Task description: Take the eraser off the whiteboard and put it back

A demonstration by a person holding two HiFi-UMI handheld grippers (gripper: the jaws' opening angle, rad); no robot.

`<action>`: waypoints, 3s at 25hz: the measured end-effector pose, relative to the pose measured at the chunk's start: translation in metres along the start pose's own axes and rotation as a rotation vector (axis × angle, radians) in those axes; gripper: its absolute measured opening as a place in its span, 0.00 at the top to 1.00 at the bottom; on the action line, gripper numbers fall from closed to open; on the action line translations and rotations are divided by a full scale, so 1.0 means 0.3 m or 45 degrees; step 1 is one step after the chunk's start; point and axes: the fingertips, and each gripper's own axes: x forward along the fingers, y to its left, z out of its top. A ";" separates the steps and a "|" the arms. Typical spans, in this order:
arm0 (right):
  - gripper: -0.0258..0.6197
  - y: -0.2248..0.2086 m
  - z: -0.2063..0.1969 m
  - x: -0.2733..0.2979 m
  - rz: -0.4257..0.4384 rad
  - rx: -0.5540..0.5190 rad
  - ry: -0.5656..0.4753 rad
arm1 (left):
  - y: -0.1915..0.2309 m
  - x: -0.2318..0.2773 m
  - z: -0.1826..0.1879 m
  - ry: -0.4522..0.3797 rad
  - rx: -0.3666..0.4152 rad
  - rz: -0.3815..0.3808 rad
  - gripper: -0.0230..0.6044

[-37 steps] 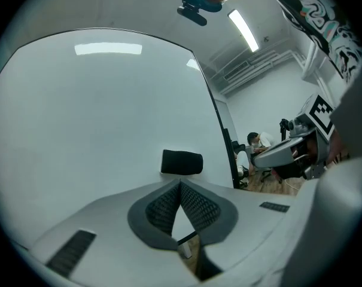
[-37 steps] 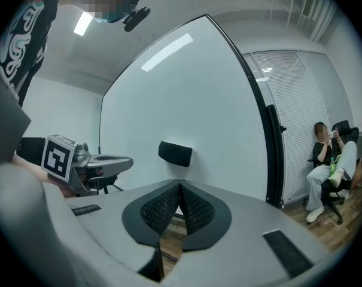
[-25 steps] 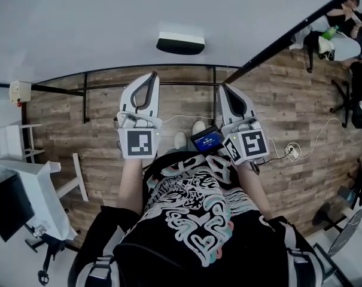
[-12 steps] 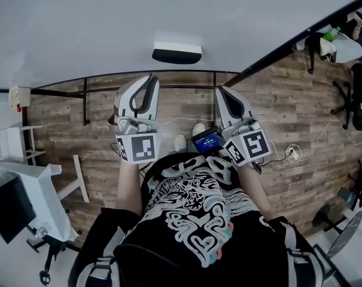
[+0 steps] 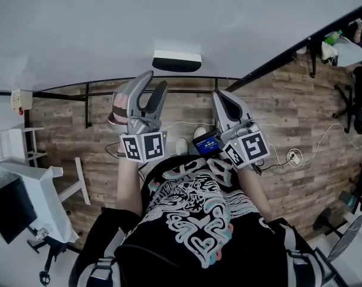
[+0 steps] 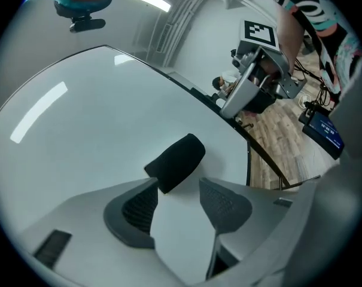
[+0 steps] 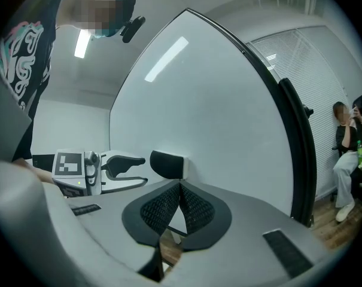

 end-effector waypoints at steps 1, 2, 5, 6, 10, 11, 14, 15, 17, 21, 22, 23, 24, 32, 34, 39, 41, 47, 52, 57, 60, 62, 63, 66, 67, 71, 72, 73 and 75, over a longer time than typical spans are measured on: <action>0.91 -0.005 0.000 -0.001 -0.003 0.001 0.001 | -0.001 0.004 -0.001 0.007 0.020 0.004 0.63; 0.92 -0.011 0.000 -0.001 -0.006 0.002 0.000 | -0.001 0.008 -0.002 0.013 0.039 0.010 0.61; 0.91 -0.022 0.004 0.000 -0.003 0.006 -0.007 | 0.008 0.019 -0.003 0.037 0.109 0.041 0.59; 0.91 -0.025 0.006 0.002 0.001 0.007 -0.011 | 0.012 0.024 -0.003 0.045 0.138 0.054 0.58; 0.91 -0.039 0.007 0.015 0.010 0.016 -0.018 | 0.024 0.043 0.001 0.061 0.240 0.085 0.50; 0.91 -0.039 0.008 0.018 0.013 0.019 -0.020 | 0.026 0.044 0.006 0.053 0.256 0.086 0.50; 0.91 -0.028 0.025 0.027 0.040 0.019 -0.045 | 0.031 0.050 0.016 0.043 0.306 0.083 0.48; 0.91 -0.023 0.032 0.028 0.051 0.018 -0.055 | 0.031 0.053 0.016 0.045 0.320 0.081 0.47; 0.91 -0.017 0.040 0.029 0.066 0.017 -0.068 | 0.033 0.058 0.019 0.041 0.345 0.089 0.43; 0.91 -0.026 0.043 0.036 0.070 0.017 -0.074 | 0.048 0.062 0.037 0.004 0.401 0.134 0.35; 0.91 -0.029 0.043 0.038 0.067 0.017 -0.076 | 0.046 0.066 0.036 0.002 0.416 0.129 0.34; 0.91 -0.032 0.043 0.039 0.063 0.018 -0.078 | 0.041 0.070 0.030 0.005 0.433 0.117 0.34; 0.91 -0.035 0.043 0.039 0.059 0.019 -0.079 | 0.035 0.074 0.022 0.011 0.453 0.104 0.33; 0.91 -0.055 0.054 0.050 0.053 0.016 -0.089 | 0.038 0.108 -0.004 0.049 0.574 0.116 0.33; 0.91 -0.053 0.054 0.053 0.055 0.015 -0.092 | 0.027 0.115 -0.008 0.048 0.576 0.099 0.33; 0.91 -0.040 0.060 0.051 0.058 0.002 -0.087 | 0.035 0.109 -0.002 0.035 0.531 0.116 0.33; 0.91 -0.046 0.059 0.047 0.056 0.001 -0.086 | 0.036 0.108 0.001 0.016 0.511 0.115 0.32; 0.91 -0.071 0.044 0.039 0.048 0.005 -0.072 | 0.047 0.135 0.011 0.002 0.538 0.148 0.40; 0.91 -0.062 0.050 0.036 0.047 -0.003 -0.071 | 0.062 0.150 0.015 0.000 0.559 0.154 0.41; 0.91 -0.076 0.043 0.018 0.016 -0.007 -0.068 | 0.069 0.142 0.017 0.004 0.579 0.169 0.46; 0.91 -0.078 0.043 0.011 0.005 -0.011 -0.067 | 0.070 0.139 0.015 0.006 0.572 0.165 0.46; 0.91 -0.079 0.044 0.007 0.000 -0.012 -0.068 | 0.069 0.138 0.014 0.001 0.558 0.155 0.46; 0.91 -0.081 0.044 0.005 -0.002 -0.012 -0.068 | 0.068 0.139 0.014 -0.001 0.557 0.152 0.46; 0.91 -0.089 0.046 0.000 -0.014 -0.016 -0.070 | 0.065 0.142 0.013 -0.019 0.543 0.140 0.46; 0.91 -0.091 0.045 -0.001 -0.018 -0.017 -0.069 | 0.064 0.139 0.016 -0.037 0.517 0.135 0.46; 0.91 -0.098 0.037 -0.007 -0.035 -0.019 -0.060 | 0.043 0.131 0.023 -0.065 0.462 0.121 0.47; 0.91 -0.099 0.036 -0.010 -0.040 -0.019 -0.059 | 0.032 0.132 0.021 -0.062 0.467 0.113 0.47; 0.91 -0.099 0.035 -0.014 -0.043 -0.019 -0.058 | 0.023 0.130 0.020 -0.060 0.469 0.105 0.47; 0.91 -0.097 0.035 -0.022 -0.046 -0.022 -0.058 | 0.010 0.123 0.024 -0.060 0.465 0.099 0.47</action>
